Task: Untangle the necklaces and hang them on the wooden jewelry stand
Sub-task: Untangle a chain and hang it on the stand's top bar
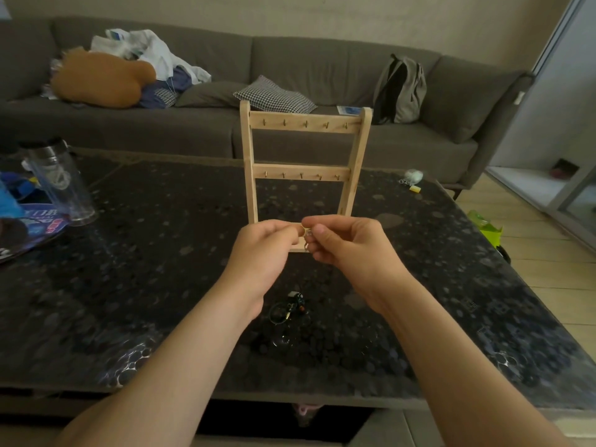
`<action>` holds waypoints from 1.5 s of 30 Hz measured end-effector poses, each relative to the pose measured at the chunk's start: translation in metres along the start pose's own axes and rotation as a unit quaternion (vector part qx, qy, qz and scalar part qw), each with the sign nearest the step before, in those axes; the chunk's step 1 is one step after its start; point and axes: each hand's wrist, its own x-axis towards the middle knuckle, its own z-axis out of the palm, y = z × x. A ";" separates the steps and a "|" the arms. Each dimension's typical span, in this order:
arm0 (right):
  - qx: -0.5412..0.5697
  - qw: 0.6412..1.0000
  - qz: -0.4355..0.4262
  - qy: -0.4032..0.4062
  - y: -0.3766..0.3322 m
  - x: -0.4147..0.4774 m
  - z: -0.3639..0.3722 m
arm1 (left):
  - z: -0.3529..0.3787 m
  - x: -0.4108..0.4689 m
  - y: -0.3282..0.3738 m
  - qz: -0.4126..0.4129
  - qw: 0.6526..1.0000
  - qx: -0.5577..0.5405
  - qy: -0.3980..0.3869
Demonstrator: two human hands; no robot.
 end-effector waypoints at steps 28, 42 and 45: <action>-0.085 0.996 0.001 0.005 -0.013 -0.007 -0.006 | -0.002 0.004 -0.002 0.006 0.998 -0.004 -0.058; -0.137 0.989 -0.040 0.038 -0.012 -0.006 -0.002 | -0.002 0.001 -0.001 0.073 0.992 0.079 -0.065; -0.155 0.987 -0.037 0.020 -0.012 -0.006 0.000 | -0.002 -0.001 0.000 0.082 0.992 0.077 -0.063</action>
